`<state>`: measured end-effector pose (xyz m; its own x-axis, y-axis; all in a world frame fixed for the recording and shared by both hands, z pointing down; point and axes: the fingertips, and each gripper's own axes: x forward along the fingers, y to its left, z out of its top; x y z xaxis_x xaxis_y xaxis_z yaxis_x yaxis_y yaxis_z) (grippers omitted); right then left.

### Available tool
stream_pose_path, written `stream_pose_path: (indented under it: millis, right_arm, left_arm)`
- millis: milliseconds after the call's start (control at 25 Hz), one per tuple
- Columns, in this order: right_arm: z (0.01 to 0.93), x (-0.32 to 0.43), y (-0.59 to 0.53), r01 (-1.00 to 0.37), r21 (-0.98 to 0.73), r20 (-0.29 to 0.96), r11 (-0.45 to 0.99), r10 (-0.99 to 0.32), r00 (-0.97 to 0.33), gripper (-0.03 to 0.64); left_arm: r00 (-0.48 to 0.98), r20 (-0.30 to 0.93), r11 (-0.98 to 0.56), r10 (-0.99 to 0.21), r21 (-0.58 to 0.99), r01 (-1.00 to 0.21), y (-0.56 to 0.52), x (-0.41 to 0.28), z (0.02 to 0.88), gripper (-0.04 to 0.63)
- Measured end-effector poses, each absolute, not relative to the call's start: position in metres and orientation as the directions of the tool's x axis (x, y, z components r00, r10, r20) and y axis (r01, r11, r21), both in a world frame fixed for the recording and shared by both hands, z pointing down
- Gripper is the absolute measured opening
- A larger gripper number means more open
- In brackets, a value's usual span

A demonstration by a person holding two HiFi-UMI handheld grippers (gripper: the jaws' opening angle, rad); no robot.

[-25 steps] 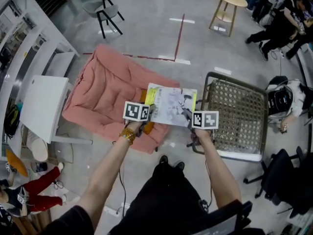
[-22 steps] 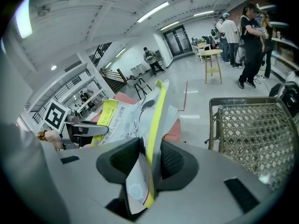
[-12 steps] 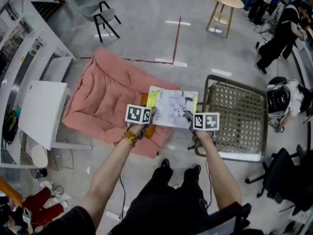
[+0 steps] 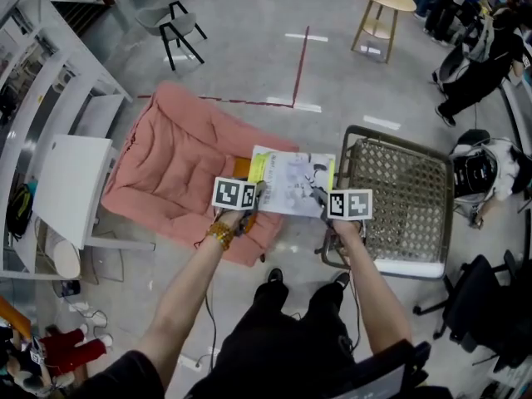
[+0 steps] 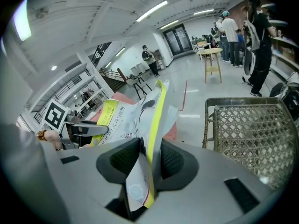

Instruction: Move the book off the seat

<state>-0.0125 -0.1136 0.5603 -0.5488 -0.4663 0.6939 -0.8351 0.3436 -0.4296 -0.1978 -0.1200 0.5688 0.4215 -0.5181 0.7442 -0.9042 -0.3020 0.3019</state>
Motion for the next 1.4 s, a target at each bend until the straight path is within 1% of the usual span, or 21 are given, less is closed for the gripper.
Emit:
stream_pose_path:
  millis: [440,1160,1400]
  right_arm:
    - [0.553,0.059,-0.117,-0.832,-0.438,0.69,0.341,-0.465,-0.555,0.127]
    - [0.564,0.23,-0.105,-0.845,-0.456,0.687,0.281,-0.492,-0.534,0.129]
    - [0.565,0.273,-0.095,-0.84,-0.469,0.681,0.273,-0.493,-0.541,0.129]
  left_arm:
    - [0.415,0.753,-0.303,-0.51,0.294,-0.907,-0.124,-0.126,0.56,0.164]
    - [0.425,0.772,-0.356,-0.473,0.274,-0.893,-0.123,0.045,0.568,0.166]
    - [0.416,0.778,-0.361,-0.472,0.26,-0.896,-0.113,0.087,0.566,0.166]
